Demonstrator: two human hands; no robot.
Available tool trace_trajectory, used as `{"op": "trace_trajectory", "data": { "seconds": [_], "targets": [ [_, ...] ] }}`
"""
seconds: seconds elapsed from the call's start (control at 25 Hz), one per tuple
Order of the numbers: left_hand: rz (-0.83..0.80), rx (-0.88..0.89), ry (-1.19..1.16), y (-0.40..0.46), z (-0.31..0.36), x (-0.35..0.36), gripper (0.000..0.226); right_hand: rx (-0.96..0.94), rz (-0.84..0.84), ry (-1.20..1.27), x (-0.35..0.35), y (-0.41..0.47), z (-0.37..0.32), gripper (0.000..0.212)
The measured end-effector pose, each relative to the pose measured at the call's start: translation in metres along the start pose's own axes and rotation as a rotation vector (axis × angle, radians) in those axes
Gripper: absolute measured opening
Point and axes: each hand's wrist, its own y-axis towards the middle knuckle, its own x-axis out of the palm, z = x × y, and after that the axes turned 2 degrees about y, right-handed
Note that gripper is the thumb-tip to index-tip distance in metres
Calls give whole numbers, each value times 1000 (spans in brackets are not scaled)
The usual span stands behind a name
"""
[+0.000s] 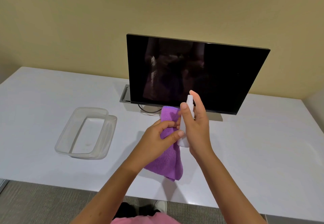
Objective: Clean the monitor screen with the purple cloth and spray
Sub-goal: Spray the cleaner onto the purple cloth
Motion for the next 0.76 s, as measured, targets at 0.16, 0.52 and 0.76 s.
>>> {"op": "trace_trajectory", "data": {
  "seconds": [0.16, 0.52, 0.76],
  "targets": [
    [-48, -53, 18, -1, -4, 6, 47, -12, 61, -29, 8, 4, 2, 35],
    [-333, -149, -452, -2, -12, 3, 38, 122, -213, 353, -9, 15, -4, 40],
    [-369, -205, -569, 8, -20, 6, 39, 121, -315, 307, -9, 17, 0, 49]
  ]
}}
